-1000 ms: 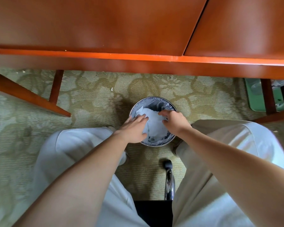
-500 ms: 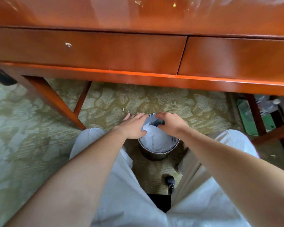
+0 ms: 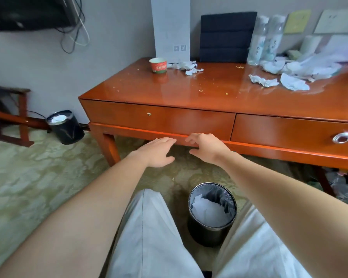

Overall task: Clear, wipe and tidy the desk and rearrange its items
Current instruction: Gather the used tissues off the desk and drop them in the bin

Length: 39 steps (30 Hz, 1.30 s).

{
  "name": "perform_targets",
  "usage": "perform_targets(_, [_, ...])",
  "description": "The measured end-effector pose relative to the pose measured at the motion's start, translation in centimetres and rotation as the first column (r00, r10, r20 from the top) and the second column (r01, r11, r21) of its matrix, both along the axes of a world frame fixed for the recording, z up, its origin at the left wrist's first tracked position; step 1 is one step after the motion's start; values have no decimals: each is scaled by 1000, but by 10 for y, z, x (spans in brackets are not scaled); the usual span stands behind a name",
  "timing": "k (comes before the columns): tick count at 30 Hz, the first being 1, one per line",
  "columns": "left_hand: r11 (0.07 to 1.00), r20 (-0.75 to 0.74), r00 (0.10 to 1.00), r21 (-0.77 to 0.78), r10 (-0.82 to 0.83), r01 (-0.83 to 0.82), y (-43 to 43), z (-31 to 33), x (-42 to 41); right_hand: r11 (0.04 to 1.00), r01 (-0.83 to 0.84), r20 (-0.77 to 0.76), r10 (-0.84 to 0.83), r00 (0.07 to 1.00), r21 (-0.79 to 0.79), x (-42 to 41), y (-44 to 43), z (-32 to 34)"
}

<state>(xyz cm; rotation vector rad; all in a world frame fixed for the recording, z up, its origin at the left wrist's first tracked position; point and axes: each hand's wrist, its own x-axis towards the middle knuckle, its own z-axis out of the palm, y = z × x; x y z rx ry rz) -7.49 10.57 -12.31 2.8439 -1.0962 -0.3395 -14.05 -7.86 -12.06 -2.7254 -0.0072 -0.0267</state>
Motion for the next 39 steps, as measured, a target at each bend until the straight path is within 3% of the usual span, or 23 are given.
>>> perform_targets(9, [974, 145, 974, -172, 176, -150, 28, 100, 47, 998, 7, 127, 1, 992, -62, 55, 0, 98])
perform_targets(17, [954, 187, 949, -209, 254, -215, -7, 139, 151, 987, 100, 117, -85, 989, -129, 158, -45, 139])
perform_targets(23, [904, 164, 919, -307, 358, -297, -40, 140, 264, 977, 124, 98, -108, 989, -174, 260, -94, 133])
perform_targets(28, [789, -20, 874, -419, 486, -449, -63, 113, 358, 969, 142, 89, -126, 988, -201, 341, -126, 116])
perform_targets(32, [717, -100, 876, -533, 473, -448, -85, 88, 410, 972, 96, 20, -93, 995, -215, 391, -144, 104])
perform_targets(39, [674, -72, 873, -606, 482, -422, -102, 73, 445, 980, 56, -51, -67, 996, -193, 441, -152, 89])
